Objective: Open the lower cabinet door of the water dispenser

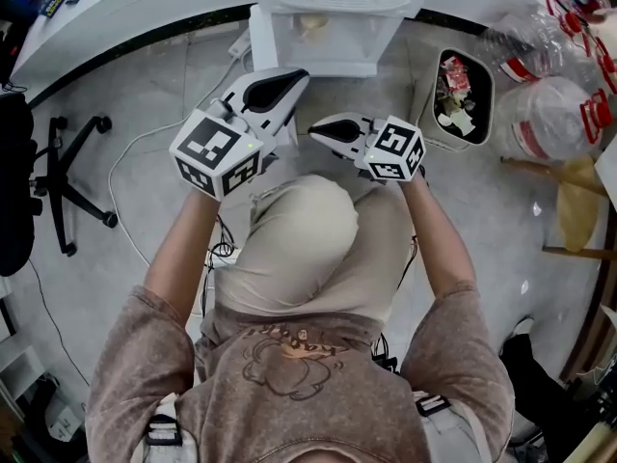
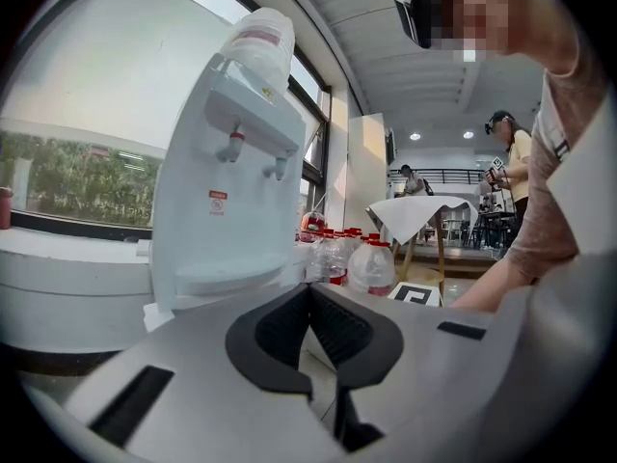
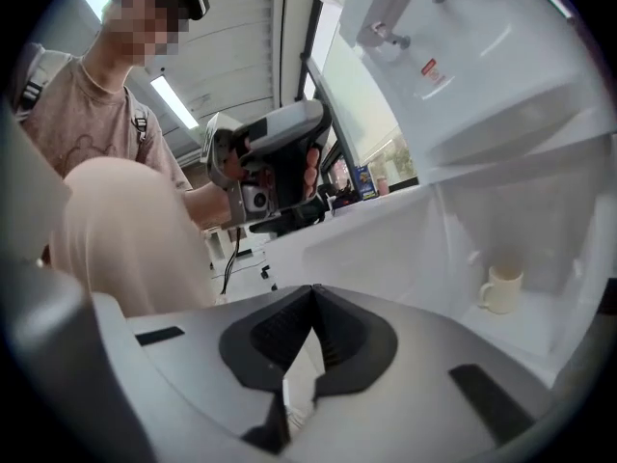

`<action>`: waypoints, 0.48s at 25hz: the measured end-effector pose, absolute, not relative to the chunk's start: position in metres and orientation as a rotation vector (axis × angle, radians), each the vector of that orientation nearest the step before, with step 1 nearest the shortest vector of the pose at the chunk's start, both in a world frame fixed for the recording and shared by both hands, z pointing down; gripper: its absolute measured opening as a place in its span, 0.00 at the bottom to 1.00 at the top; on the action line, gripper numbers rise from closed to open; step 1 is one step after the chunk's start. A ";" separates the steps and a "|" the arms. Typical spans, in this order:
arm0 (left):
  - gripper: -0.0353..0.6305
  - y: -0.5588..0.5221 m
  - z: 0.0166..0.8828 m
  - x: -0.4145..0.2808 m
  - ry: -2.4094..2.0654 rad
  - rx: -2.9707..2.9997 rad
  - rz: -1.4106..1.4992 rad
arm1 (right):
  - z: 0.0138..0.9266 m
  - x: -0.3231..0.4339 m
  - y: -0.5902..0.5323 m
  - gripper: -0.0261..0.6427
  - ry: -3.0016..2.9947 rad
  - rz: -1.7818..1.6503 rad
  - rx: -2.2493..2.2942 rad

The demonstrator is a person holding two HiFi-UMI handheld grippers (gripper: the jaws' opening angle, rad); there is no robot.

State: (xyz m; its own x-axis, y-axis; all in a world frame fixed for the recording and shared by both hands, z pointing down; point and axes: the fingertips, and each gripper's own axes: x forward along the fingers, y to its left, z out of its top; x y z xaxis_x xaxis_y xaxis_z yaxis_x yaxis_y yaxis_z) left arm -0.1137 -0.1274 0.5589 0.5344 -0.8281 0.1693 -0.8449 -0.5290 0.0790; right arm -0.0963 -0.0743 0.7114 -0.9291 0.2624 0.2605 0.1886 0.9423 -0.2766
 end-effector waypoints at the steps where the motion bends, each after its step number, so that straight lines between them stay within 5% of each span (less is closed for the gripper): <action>1: 0.08 -0.132 0.556 -0.109 -1.418 2.629 0.174 | 0.702 -0.092 -0.084 0.05 -2.824 0.370 -0.285; 12: 0.08 -0.161 0.411 -0.056 -1.166 2.800 0.252 | 0.508 -0.030 -0.162 0.05 -3.023 0.484 0.361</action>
State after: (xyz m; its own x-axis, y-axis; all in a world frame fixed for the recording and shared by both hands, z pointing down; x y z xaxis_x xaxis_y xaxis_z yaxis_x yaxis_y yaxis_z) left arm -0.0557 -0.1612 0.4108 0.6936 -0.6949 0.1897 -0.7112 -0.7024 0.0271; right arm -0.0305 -0.1622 0.5077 -0.9709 -0.2201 0.0941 -0.2385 0.9234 -0.3007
